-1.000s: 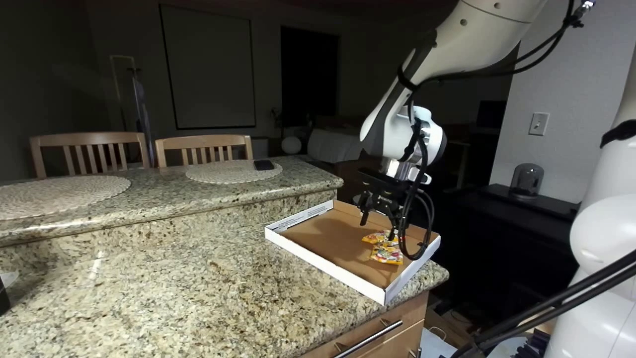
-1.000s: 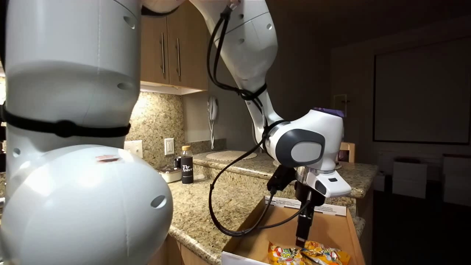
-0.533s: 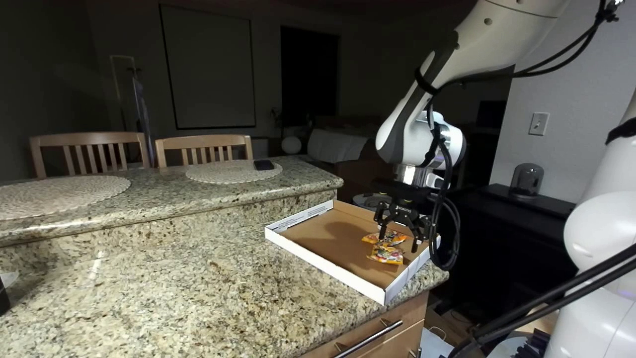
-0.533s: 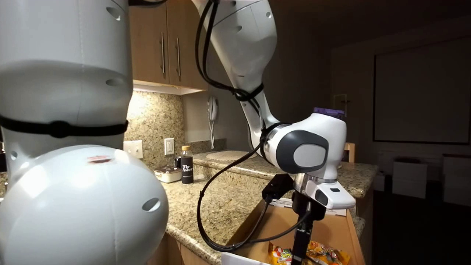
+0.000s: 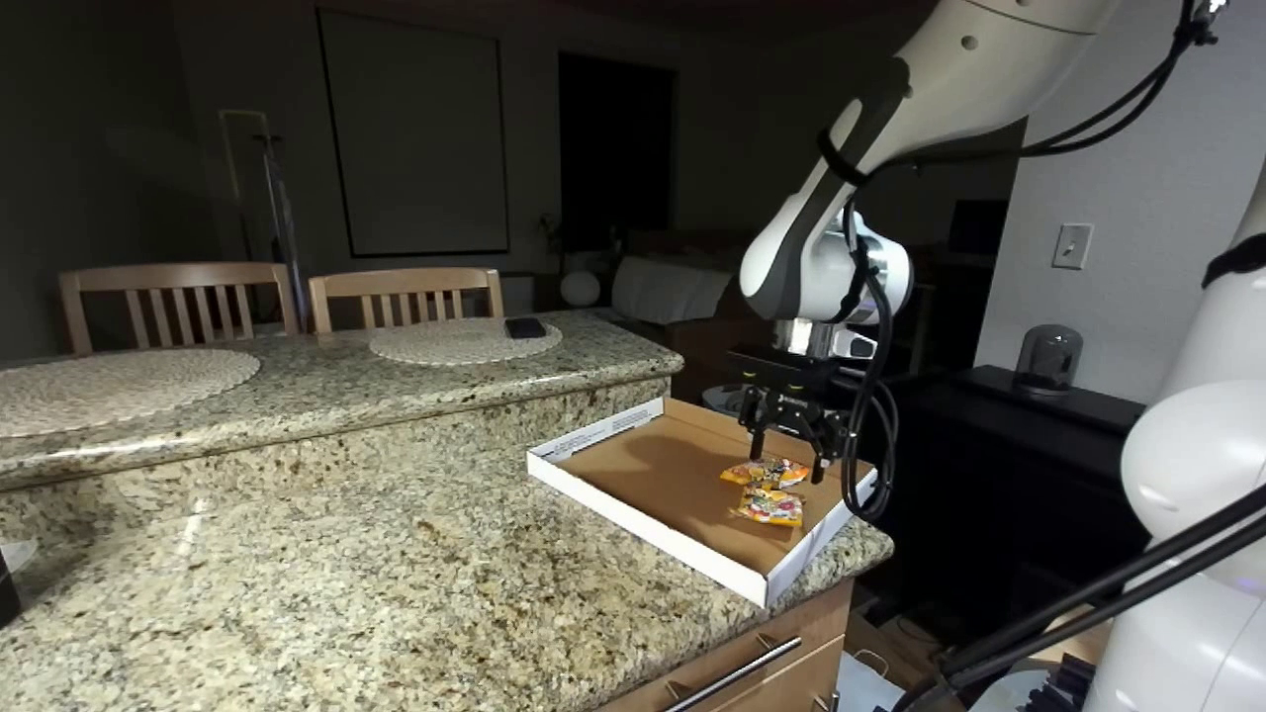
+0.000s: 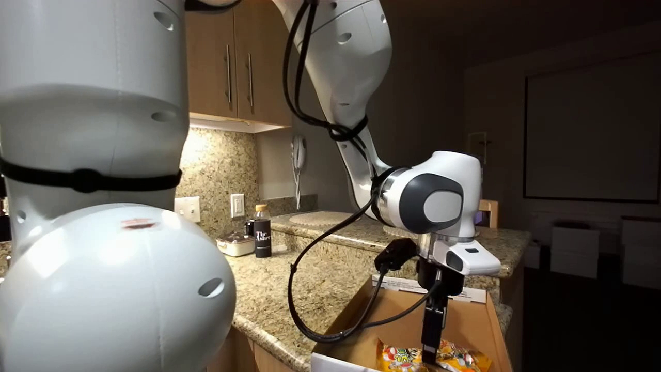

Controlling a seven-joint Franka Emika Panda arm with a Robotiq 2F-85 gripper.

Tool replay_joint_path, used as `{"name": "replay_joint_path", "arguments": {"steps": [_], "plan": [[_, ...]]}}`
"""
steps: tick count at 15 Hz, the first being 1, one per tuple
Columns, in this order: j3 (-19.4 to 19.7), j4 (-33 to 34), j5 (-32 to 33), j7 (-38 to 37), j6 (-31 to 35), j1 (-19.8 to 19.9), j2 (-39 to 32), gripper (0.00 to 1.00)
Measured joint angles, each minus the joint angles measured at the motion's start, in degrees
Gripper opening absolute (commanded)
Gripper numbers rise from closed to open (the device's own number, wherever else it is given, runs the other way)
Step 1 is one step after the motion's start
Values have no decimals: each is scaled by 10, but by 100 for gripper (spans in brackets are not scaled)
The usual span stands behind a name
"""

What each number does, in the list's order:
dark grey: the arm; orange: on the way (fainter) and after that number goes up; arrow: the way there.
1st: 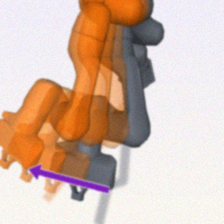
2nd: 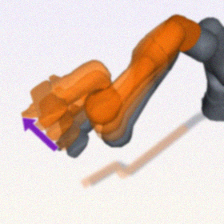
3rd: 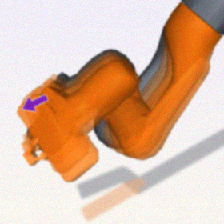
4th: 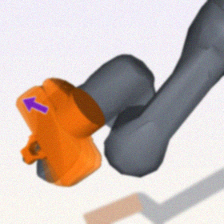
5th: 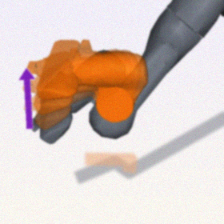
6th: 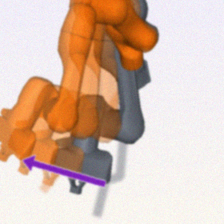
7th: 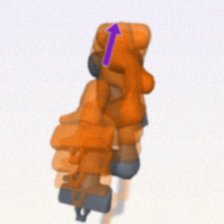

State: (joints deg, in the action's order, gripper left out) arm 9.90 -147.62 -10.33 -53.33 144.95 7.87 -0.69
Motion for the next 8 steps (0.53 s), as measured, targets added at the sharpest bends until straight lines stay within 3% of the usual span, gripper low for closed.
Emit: {"name": "replay_joint_path", "arguments": {"steps": [6, 7, 8], "plan": [[-6, 44, 31, -35, -2, -9, -52, 100], [-6, 50, 31, -35, -3, -9, -62, 93], [-5, 57, 31, -35, -3, -9, -71, 73]]}}
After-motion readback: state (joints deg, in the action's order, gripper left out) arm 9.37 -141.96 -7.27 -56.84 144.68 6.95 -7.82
